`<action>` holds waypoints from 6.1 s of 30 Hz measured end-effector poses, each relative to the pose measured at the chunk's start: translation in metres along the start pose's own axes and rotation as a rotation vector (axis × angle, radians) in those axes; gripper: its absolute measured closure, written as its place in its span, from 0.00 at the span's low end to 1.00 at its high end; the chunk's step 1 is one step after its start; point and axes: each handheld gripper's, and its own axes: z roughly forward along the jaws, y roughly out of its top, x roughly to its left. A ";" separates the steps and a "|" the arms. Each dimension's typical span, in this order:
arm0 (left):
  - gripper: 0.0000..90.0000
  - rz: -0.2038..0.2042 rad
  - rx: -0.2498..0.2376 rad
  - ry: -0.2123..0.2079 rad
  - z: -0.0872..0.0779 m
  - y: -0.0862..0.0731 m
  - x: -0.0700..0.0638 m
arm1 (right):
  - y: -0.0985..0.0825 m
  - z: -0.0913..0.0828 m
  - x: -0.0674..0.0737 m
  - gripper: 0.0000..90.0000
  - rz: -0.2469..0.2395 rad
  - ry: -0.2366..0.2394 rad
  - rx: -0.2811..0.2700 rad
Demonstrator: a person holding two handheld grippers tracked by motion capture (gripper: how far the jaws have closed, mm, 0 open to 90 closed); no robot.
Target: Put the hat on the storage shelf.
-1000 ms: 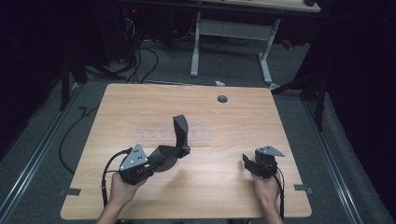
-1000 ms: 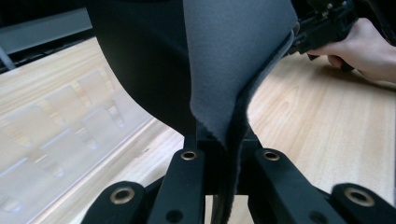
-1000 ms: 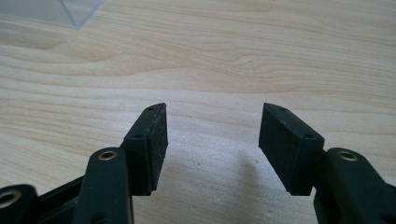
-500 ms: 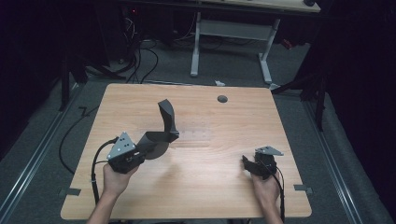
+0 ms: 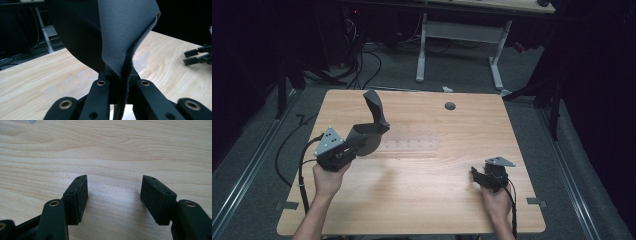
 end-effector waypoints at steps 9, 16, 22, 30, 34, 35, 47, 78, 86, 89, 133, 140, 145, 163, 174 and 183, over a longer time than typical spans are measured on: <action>0.96 0.023 -0.015 0.051 0.007 0.006 0.014 | 0.000 0.000 0.000 0.44 -0.002 0.000 -0.001; 0.96 0.055 -0.024 0.084 0.014 0.008 0.023 | 0.000 0.000 0.000 0.44 -0.002 0.000 -0.001; 0.96 0.065 -0.022 0.114 0.021 0.007 0.032 | 0.000 0.000 0.000 0.44 -0.002 0.000 -0.001; 0.96 0.067 -0.023 0.152 0.027 0.002 0.042 | 0.000 0.000 0.000 0.44 -0.002 0.000 -0.001; 0.96 0.071 -0.019 0.174 0.029 -0.001 0.047 | 0.000 0.000 0.000 0.44 -0.002 0.000 -0.001; 0.96 0.077 -0.017 0.180 0.030 -0.001 0.048 | 0.000 0.000 0.000 0.44 -0.002 0.000 0.000; 0.96 0.063 -0.019 0.218 0.035 -0.006 0.057 | 0.000 0.000 0.000 0.44 -0.002 0.000 0.002; 0.96 0.038 -0.012 0.255 0.052 -0.008 0.054 | 0.000 0.000 0.000 0.44 -0.006 0.002 -0.001; 0.96 -0.012 -0.026 0.271 0.057 -0.006 0.055 | 0.000 0.000 0.000 0.44 -0.006 0.002 0.001; 0.96 -0.019 -0.030 0.276 0.058 -0.005 0.057 | 0.000 0.000 0.000 0.44 -0.006 0.002 0.000; 0.95 -0.018 0.030 0.288 0.035 -0.039 0.064 | 0.000 0.000 0.001 0.43 -0.008 0.003 -0.001; 0.94 -0.041 0.037 0.296 0.029 -0.039 0.068 | 0.000 0.000 0.001 0.43 -0.008 0.003 -0.001; 0.90 -0.042 0.062 0.308 0.026 -0.044 0.070 | 0.000 0.000 0.001 0.43 -0.007 0.003 0.000; 0.46 -0.107 0.126 0.333 -0.001 -0.061 0.072 | 0.000 0.000 0.001 0.43 -0.008 0.002 -0.001; 0.44 -0.137 0.165 0.333 -0.013 -0.078 0.069 | 0.000 0.000 0.001 0.43 -0.008 0.002 -0.001; 0.43 -0.045 0.241 0.387 -0.015 -0.106 0.070 | 0.000 0.000 0.001 0.43 -0.006 0.002 -0.001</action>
